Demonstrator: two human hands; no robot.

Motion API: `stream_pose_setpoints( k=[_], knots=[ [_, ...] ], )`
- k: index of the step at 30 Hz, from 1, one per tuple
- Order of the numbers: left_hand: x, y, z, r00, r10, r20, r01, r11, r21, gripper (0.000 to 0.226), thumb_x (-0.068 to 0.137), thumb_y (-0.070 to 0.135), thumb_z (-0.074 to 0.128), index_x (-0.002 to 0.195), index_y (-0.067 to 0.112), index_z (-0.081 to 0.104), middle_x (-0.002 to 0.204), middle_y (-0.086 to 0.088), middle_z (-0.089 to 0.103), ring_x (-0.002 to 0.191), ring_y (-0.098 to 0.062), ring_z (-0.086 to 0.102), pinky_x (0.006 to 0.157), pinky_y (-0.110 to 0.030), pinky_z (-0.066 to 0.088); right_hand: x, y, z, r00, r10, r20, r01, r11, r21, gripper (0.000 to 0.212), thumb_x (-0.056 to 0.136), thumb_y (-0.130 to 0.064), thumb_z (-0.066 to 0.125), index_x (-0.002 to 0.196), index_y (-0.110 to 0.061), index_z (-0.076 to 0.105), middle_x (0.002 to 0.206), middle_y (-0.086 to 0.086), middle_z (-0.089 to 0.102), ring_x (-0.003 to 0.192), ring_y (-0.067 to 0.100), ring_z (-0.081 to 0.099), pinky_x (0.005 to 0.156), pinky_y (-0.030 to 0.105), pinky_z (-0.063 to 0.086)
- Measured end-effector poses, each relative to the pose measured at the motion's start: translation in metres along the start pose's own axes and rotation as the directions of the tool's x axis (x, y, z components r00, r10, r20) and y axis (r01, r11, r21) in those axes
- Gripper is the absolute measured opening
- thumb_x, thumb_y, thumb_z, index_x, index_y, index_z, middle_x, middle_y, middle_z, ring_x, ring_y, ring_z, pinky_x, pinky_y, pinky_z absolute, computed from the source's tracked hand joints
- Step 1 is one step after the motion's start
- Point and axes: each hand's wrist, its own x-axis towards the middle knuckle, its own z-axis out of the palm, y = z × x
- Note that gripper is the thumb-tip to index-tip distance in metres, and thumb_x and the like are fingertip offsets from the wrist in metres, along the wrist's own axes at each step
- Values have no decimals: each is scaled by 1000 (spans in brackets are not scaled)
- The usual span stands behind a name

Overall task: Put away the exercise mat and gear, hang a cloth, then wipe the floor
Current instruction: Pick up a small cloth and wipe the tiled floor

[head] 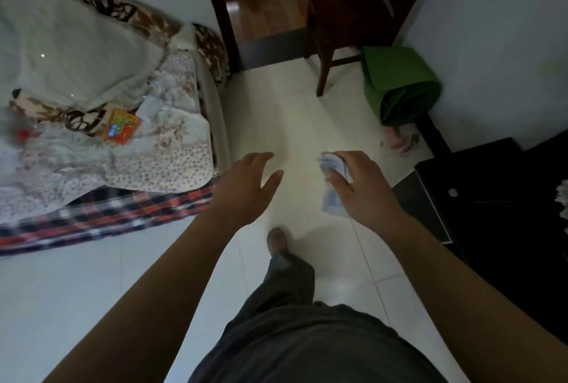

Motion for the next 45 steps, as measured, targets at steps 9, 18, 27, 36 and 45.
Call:
stream_pose_setpoints(
  k=[9,18,27,36,45],
  knots=[
    [201,-8,-77,987,157,25,-158,986,56,65,87,58,31,134,15,45,135,-9,50,120,-28,50,100,-42,42,165,20,-52,987,40,-154,-47,998,-44,35,94,-38,39,118,-25,60,110,-20,50,104,-1,44,94,7,25],
    [408,45,-87,946,307,103,-317,943,97,52,94,47,37,138,19,39,141,-4,44,127,-22,44,105,-45,38,307,88,-110,929,246,-275,-227,969,99,32,92,-43,50,112,-20,59,102,-11,56,95,0,51,87,13,40],
    [653,142,-104,921,342,188,-371,916,154,51,95,48,37,138,21,38,141,-2,44,126,-21,44,105,-42,37,514,186,-217,908,254,-332,-223,966,128,34,91,-48,48,112,-23,59,107,-3,60,101,13,54,88,36,48],
    [798,183,-127,922,344,177,-365,925,105,50,95,47,38,137,21,39,138,-2,46,122,-23,48,101,-48,40,637,224,-283,907,241,-344,-206,969,135,24,93,-34,54,115,-25,59,111,-9,61,101,2,52,89,16,39],
    [987,204,-141,819,501,280,-548,827,124,50,95,48,33,139,23,35,142,-1,41,126,-21,43,106,-46,35,776,268,-299,814,398,-422,-401,912,87,32,93,-39,52,115,-17,60,111,-1,62,99,11,53,88,27,43]
  ],
)
